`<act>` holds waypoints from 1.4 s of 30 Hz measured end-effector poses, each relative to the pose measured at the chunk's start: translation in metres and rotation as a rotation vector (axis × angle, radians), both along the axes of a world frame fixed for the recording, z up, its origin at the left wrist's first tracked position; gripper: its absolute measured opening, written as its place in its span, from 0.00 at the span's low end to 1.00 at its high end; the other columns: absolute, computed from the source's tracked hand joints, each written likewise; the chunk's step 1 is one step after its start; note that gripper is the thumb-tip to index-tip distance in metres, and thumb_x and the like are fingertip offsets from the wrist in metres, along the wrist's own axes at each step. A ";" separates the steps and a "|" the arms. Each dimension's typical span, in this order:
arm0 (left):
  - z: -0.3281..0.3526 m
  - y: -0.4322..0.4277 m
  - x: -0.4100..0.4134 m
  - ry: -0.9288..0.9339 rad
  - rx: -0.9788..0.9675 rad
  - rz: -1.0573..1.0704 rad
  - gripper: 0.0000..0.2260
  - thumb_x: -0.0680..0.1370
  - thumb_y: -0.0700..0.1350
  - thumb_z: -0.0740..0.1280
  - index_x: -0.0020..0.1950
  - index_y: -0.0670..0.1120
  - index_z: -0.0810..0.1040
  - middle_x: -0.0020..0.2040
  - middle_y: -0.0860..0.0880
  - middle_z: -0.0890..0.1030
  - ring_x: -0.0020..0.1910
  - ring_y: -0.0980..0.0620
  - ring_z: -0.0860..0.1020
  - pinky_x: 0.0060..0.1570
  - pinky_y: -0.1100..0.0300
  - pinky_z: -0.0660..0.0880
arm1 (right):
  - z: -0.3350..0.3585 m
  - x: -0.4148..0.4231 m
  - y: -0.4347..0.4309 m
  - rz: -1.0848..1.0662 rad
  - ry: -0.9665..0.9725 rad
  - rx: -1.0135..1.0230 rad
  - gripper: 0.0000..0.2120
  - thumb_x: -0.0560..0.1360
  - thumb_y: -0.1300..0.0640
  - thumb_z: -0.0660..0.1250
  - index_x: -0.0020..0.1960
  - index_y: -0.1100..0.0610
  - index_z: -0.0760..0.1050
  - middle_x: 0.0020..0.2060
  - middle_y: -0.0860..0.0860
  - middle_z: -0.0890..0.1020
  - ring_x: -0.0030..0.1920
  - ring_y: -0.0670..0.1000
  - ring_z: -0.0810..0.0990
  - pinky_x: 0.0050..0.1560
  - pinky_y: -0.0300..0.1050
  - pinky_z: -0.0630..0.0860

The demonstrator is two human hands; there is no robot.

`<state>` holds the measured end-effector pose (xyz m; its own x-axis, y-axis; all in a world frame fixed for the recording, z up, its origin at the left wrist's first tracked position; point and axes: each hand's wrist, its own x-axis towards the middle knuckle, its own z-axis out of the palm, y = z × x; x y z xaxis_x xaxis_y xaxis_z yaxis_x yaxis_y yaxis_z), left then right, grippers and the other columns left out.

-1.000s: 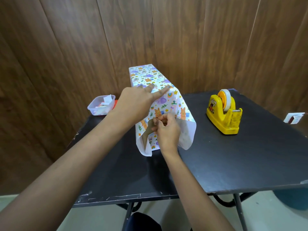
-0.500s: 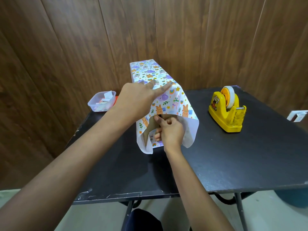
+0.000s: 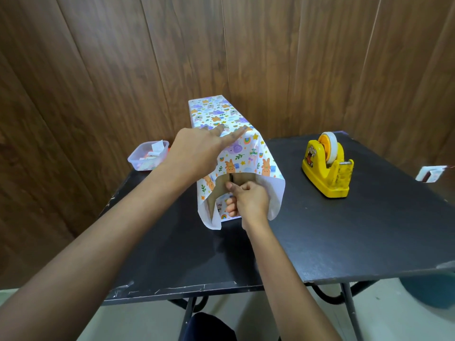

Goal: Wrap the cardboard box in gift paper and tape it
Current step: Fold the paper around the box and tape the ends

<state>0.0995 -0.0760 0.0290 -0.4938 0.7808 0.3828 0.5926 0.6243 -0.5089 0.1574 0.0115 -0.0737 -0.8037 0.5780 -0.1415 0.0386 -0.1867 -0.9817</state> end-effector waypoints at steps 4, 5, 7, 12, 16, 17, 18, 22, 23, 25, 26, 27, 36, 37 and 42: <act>0.000 0.000 0.001 -0.018 0.067 0.023 0.36 0.77 0.43 0.63 0.76 0.60 0.44 0.74 0.53 0.64 0.56 0.47 0.77 0.29 0.63 0.61 | 0.027 0.039 0.001 0.119 -0.012 0.170 0.12 0.77 0.62 0.65 0.36 0.60 0.67 0.26 0.55 0.75 0.18 0.48 0.72 0.20 0.38 0.72; -0.001 -0.002 0.001 -0.041 0.091 0.038 0.35 0.77 0.43 0.64 0.76 0.59 0.46 0.74 0.54 0.64 0.58 0.48 0.76 0.31 0.62 0.63 | 0.036 0.052 0.002 0.152 0.039 0.192 0.11 0.77 0.63 0.64 0.36 0.60 0.69 0.27 0.55 0.76 0.19 0.49 0.72 0.20 0.38 0.71; 0.000 -0.007 0.003 -0.118 0.175 0.069 0.33 0.77 0.45 0.65 0.76 0.58 0.51 0.74 0.55 0.64 0.62 0.48 0.74 0.39 0.59 0.68 | 0.058 0.076 0.012 0.126 0.227 0.231 0.09 0.76 0.64 0.65 0.37 0.62 0.72 0.28 0.55 0.77 0.19 0.50 0.73 0.20 0.37 0.68; -0.001 -0.042 0.005 -0.310 0.400 0.129 0.30 0.75 0.53 0.67 0.75 0.59 0.58 0.71 0.57 0.68 0.66 0.48 0.71 0.52 0.55 0.70 | 0.054 0.049 0.076 -0.196 0.208 0.317 0.13 0.78 0.57 0.62 0.34 0.56 0.71 0.28 0.51 0.76 0.24 0.47 0.70 0.23 0.36 0.65; -0.008 -0.074 -0.002 -0.446 0.675 0.153 0.27 0.73 0.70 0.54 0.69 0.61 0.68 0.68 0.59 0.72 0.66 0.50 0.71 0.58 0.52 0.68 | -0.007 -0.008 0.090 0.192 -0.200 -0.005 0.17 0.80 0.52 0.58 0.38 0.60 0.73 0.34 0.55 0.77 0.32 0.51 0.74 0.35 0.41 0.71; -0.009 -0.077 -0.004 -0.497 0.737 0.160 0.28 0.72 0.70 0.49 0.67 0.61 0.71 0.68 0.59 0.72 0.66 0.50 0.71 0.59 0.52 0.68 | -0.017 -0.016 0.087 0.304 -0.236 -0.079 0.18 0.80 0.50 0.57 0.40 0.61 0.74 0.35 0.56 0.78 0.35 0.52 0.76 0.38 0.43 0.73; -0.011 -0.078 -0.004 -0.543 0.804 0.158 0.29 0.72 0.69 0.47 0.65 0.61 0.73 0.67 0.58 0.74 0.65 0.49 0.72 0.60 0.52 0.69 | -0.022 -0.020 0.084 0.366 -0.237 -0.139 0.18 0.80 0.50 0.57 0.41 0.61 0.74 0.35 0.56 0.80 0.36 0.53 0.78 0.40 0.45 0.74; -0.021 -0.079 0.002 -0.579 0.946 0.176 0.23 0.77 0.66 0.51 0.59 0.57 0.79 0.61 0.54 0.78 0.60 0.45 0.75 0.60 0.52 0.70 | -0.010 -0.020 0.075 0.297 -0.116 -0.208 0.11 0.78 0.58 0.58 0.40 0.58 0.74 0.30 0.52 0.80 0.32 0.52 0.79 0.37 0.46 0.75; -0.030 -0.078 0.002 -0.612 0.990 0.179 0.23 0.78 0.65 0.52 0.58 0.55 0.79 0.60 0.53 0.79 0.59 0.46 0.76 0.58 0.53 0.70 | -0.004 -0.017 0.079 0.241 -0.087 -0.175 0.10 0.77 0.60 0.59 0.39 0.57 0.74 0.29 0.52 0.80 0.33 0.52 0.78 0.37 0.45 0.75; -0.051 -0.071 0.006 -0.789 1.136 0.128 0.24 0.76 0.66 0.54 0.58 0.54 0.79 0.57 0.52 0.81 0.57 0.49 0.77 0.59 0.54 0.71 | 0.011 -0.011 0.091 0.145 -0.054 -0.072 0.09 0.77 0.61 0.60 0.39 0.57 0.75 0.26 0.51 0.79 0.33 0.51 0.76 0.35 0.43 0.75; -0.064 -0.066 0.006 -0.910 1.262 0.056 0.23 0.75 0.66 0.56 0.57 0.54 0.80 0.55 0.52 0.81 0.56 0.50 0.78 0.61 0.52 0.72 | 0.020 -0.009 0.097 0.110 -0.046 -0.015 0.10 0.77 0.61 0.60 0.38 0.56 0.74 0.26 0.51 0.79 0.32 0.51 0.75 0.35 0.42 0.73; -0.075 -0.058 0.007 -1.020 1.376 0.005 0.20 0.75 0.64 0.58 0.54 0.54 0.82 0.54 0.53 0.82 0.54 0.52 0.80 0.61 0.49 0.73 | 0.029 -0.006 0.103 0.072 -0.035 0.039 0.10 0.77 0.61 0.60 0.38 0.56 0.73 0.28 0.51 0.78 0.32 0.50 0.74 0.35 0.41 0.71; -0.120 -0.017 0.018 -1.318 1.910 -0.061 0.16 0.81 0.55 0.56 0.45 0.49 0.78 0.45 0.53 0.82 0.42 0.58 0.81 0.40 0.67 0.75 | 0.023 0.015 0.118 -0.035 -0.097 0.377 0.14 0.79 0.56 0.58 0.48 0.65 0.76 0.42 0.56 0.77 0.47 0.55 0.74 0.52 0.53 0.72; -0.120 -0.018 0.018 -1.215 1.983 -0.005 0.14 0.80 0.55 0.58 0.43 0.48 0.76 0.45 0.52 0.80 0.44 0.56 0.79 0.43 0.64 0.74 | 0.017 0.019 0.119 -0.135 -0.112 0.452 0.18 0.79 0.52 0.58 0.46 0.67 0.76 0.41 0.57 0.77 0.46 0.57 0.74 0.52 0.54 0.71; -0.106 -0.025 0.025 -1.225 1.986 0.127 0.20 0.78 0.55 0.62 0.41 0.39 0.78 0.39 0.42 0.81 0.37 0.47 0.80 0.36 0.57 0.76 | 0.012 0.031 0.111 -0.028 -0.206 0.201 0.24 0.78 0.43 0.59 0.35 0.62 0.75 0.30 0.55 0.79 0.32 0.53 0.78 0.37 0.44 0.75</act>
<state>0.1246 -0.1006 -0.0771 -0.9958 -0.0781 -0.0483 -0.0291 -0.2297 0.9728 0.1881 0.1224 -0.0616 -0.7532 0.6327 -0.1800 0.2383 0.0073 -0.9712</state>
